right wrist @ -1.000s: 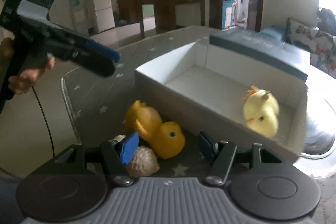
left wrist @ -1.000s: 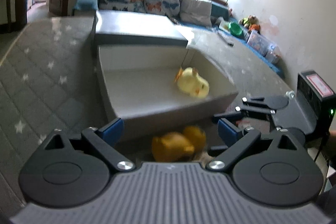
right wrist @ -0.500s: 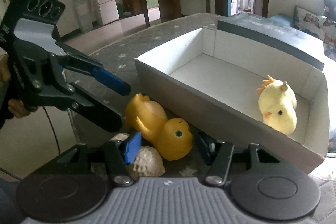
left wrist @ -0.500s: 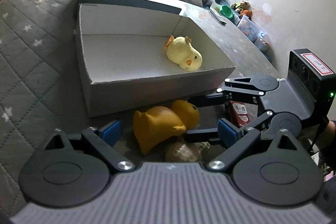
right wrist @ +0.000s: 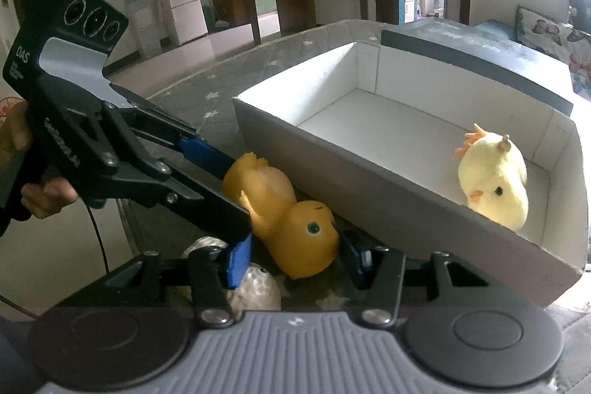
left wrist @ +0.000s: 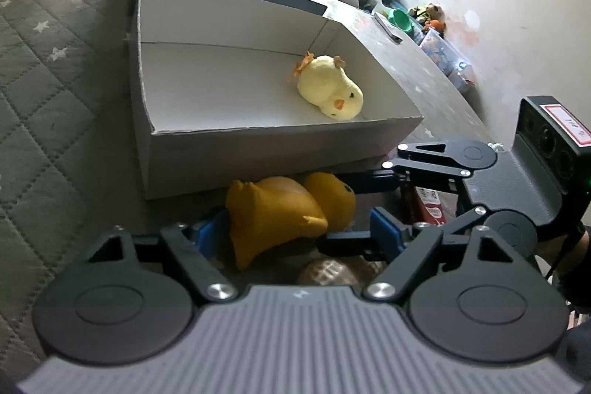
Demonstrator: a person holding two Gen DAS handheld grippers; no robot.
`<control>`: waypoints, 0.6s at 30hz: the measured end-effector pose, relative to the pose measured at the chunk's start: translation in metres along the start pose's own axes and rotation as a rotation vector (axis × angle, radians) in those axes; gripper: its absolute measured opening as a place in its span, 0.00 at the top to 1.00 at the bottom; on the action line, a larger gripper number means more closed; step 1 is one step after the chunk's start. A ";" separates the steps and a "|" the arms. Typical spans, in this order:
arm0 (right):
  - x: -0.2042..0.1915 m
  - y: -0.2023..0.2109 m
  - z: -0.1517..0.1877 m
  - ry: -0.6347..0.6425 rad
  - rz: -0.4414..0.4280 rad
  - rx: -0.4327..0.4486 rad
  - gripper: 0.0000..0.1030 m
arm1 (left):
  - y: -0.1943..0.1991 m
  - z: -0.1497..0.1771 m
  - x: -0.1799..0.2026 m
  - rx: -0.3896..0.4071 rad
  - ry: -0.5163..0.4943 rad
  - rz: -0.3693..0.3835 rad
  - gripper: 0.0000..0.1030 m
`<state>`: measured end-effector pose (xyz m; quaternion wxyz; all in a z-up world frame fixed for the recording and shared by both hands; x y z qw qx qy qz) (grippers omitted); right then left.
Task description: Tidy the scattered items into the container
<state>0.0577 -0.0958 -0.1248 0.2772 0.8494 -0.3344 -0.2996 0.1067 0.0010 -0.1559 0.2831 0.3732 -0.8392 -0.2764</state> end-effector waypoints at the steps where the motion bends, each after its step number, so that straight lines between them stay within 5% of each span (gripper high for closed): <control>1: -0.001 0.001 0.000 0.004 0.002 0.001 0.53 | 0.001 0.000 0.000 -0.001 0.001 -0.004 0.24; 9: -0.009 0.021 0.004 0.030 0.008 0.022 0.58 | 0.023 -0.010 0.018 0.044 -0.018 -0.006 0.26; 18: -0.016 0.054 -0.017 0.050 0.039 0.095 0.62 | 0.046 -0.056 0.049 0.155 -0.095 0.004 0.26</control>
Point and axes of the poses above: each gripper's, at about its wrist camera, not at the fingertips, and y roughly against the way its jaws point, x to its right, z to its underside, the point moved 8 cm from there along -y, roughly the way its jaws point, and after that the axes turned 15 degrees about -y, right-handed, at the moved point
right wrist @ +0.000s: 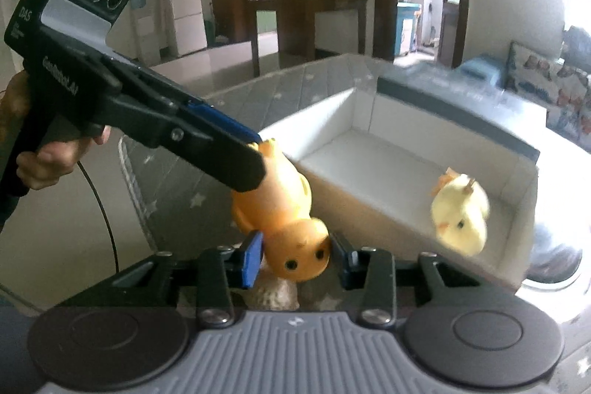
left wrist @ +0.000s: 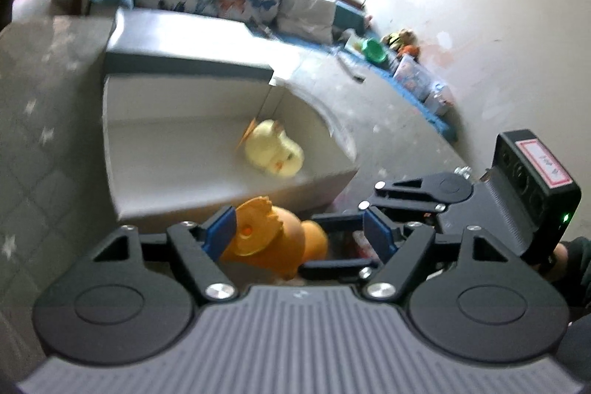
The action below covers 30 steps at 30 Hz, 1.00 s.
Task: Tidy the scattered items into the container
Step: 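Carry the duck into the box and open the right gripper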
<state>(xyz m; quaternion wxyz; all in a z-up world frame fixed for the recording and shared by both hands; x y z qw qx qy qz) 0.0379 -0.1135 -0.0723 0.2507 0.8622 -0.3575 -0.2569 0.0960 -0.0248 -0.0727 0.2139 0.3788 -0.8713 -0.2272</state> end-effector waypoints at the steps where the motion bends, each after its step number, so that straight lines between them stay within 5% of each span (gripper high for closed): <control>1: 0.001 0.000 -0.003 -0.005 0.006 0.006 0.62 | -0.003 -0.005 -0.001 0.006 -0.005 -0.006 0.26; 16: 0.034 -0.006 -0.061 -0.022 0.076 0.120 0.62 | -0.036 -0.055 -0.051 0.065 0.068 -0.011 0.26; 30: 0.081 -0.087 -0.070 -0.118 0.117 -0.079 0.62 | -0.116 -0.036 -0.112 -0.088 0.207 0.011 0.26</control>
Point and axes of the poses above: each gripper's, at about its wrist camera, not at the fingertips, and y roughly against the way its jaws point, x to its right, z to its underside, the point moved 8 cm from there along -y, roughly the way its jaws point, and after that the axes turned 15 degrees about -y, right-handed, at the moved point
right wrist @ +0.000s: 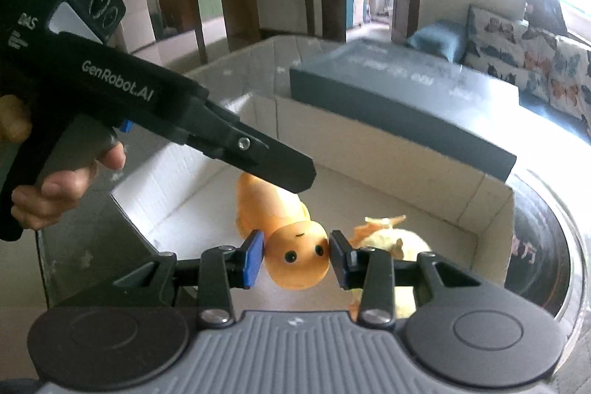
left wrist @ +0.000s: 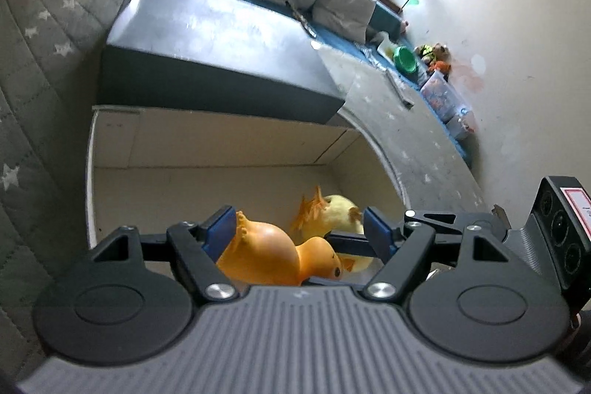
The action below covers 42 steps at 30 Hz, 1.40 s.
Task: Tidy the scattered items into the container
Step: 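Carry the duck into the box and open the right gripper, then grasp the beige peanut-shaped toy with the right gripper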
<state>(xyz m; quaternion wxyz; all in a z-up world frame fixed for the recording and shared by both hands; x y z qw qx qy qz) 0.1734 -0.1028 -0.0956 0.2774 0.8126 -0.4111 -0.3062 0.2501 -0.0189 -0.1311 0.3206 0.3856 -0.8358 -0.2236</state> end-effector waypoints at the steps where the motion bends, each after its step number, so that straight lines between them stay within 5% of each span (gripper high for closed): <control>1: 0.001 -0.003 0.001 0.002 0.003 -0.006 0.62 | -0.002 0.002 -0.002 -0.007 0.007 0.002 0.26; 11: 0.006 0.004 0.010 0.006 0.008 0.022 0.54 | 0.014 0.001 -0.001 0.028 -0.001 -0.002 0.26; 17: -0.001 0.028 0.018 0.059 0.011 0.070 0.36 | 0.043 0.002 0.015 0.071 -0.067 -0.047 0.25; 25: -0.023 0.071 0.042 0.145 -0.018 0.136 0.12 | 0.095 0.021 0.054 0.144 -0.192 -0.131 0.06; 35: -0.054 0.086 0.109 0.186 -0.110 0.024 0.11 | 0.129 0.086 0.077 0.076 -0.234 -0.163 0.00; 42: -0.066 0.072 0.131 0.204 -0.134 -0.035 0.26 | 0.116 0.136 0.084 -0.035 -0.208 -0.101 0.00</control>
Point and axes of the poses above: each gripper's, at about its wrist camera, not at the fingertips, and y roughly against the way its jaws point, x to its right, z to its underside, the point moved 8 cm from there along -y, roughly the way its jaws point, and after that the axes turned 15 degrees about -y, right-handed, at the moved point
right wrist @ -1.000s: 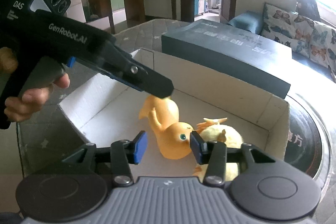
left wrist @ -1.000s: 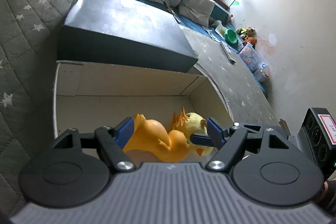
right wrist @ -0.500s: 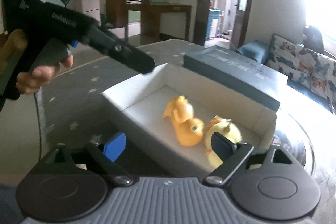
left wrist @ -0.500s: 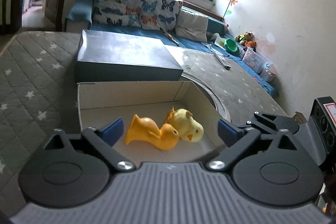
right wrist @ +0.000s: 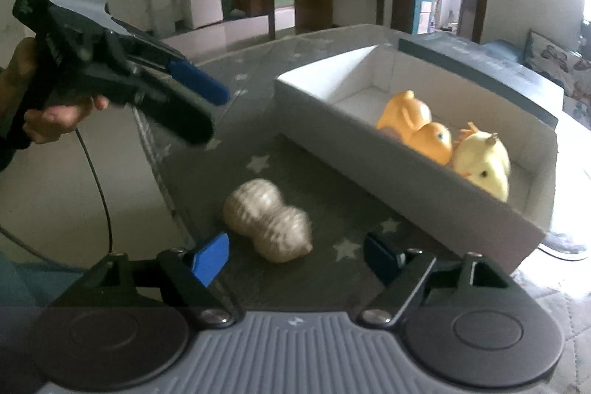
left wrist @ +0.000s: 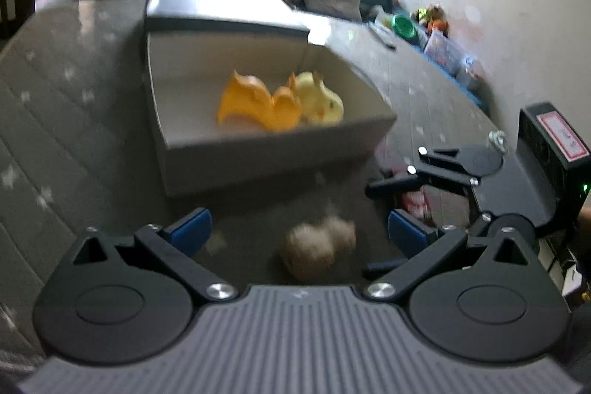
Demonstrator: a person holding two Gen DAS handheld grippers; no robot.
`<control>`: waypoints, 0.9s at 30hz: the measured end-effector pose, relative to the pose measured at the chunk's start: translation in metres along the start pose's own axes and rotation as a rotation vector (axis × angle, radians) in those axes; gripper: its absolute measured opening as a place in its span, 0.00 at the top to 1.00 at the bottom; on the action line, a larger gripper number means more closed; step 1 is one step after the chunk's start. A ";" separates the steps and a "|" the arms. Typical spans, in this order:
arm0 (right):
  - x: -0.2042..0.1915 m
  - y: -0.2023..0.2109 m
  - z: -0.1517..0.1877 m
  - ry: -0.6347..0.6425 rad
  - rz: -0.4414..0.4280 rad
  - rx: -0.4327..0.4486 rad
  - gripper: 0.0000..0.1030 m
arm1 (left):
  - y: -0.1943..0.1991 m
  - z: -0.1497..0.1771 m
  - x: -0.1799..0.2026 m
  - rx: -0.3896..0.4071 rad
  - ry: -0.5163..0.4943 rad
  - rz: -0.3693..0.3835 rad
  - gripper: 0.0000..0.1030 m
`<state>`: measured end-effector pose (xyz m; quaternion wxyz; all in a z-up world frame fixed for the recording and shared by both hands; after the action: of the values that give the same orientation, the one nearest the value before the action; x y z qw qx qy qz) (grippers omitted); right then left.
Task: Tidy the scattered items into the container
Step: 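Grasp the beige peanut-shaped toy with the right gripper, then lift the peanut toy into the white box and open the right gripper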
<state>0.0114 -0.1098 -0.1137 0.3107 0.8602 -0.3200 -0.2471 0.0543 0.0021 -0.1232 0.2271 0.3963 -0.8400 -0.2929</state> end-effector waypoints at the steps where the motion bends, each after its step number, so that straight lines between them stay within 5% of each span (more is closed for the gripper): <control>1: -0.002 -0.003 0.002 0.011 0.002 -0.007 0.27 | -0.004 0.003 0.001 -0.009 0.008 0.012 0.00; 10: -0.008 -0.017 0.007 0.045 0.003 -0.026 0.53 | -0.031 0.011 0.008 -0.069 0.047 0.100 0.02; 19: -0.007 -0.018 0.008 0.050 0.004 -0.022 0.61 | -0.052 0.019 0.009 -0.116 0.107 0.160 0.23; 27: -0.004 -0.009 0.001 0.037 0.006 0.004 0.61 | -0.051 0.009 0.004 -0.111 0.112 0.127 0.43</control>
<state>0.0114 -0.1018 -0.1202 0.3156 0.8644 -0.3170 -0.2295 0.0734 -0.0244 -0.1630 0.3135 0.3450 -0.8318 -0.3014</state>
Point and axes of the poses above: each gripper's, at about its wrist camera, not at the fingertips, and y roughly against the way its jaws point, x to its right, z to its underside, the point moved 8 cm from there along -y, roughly the way its jaws point, and after that the axes turned 15 degrees about -y, right-handed, at the moved point
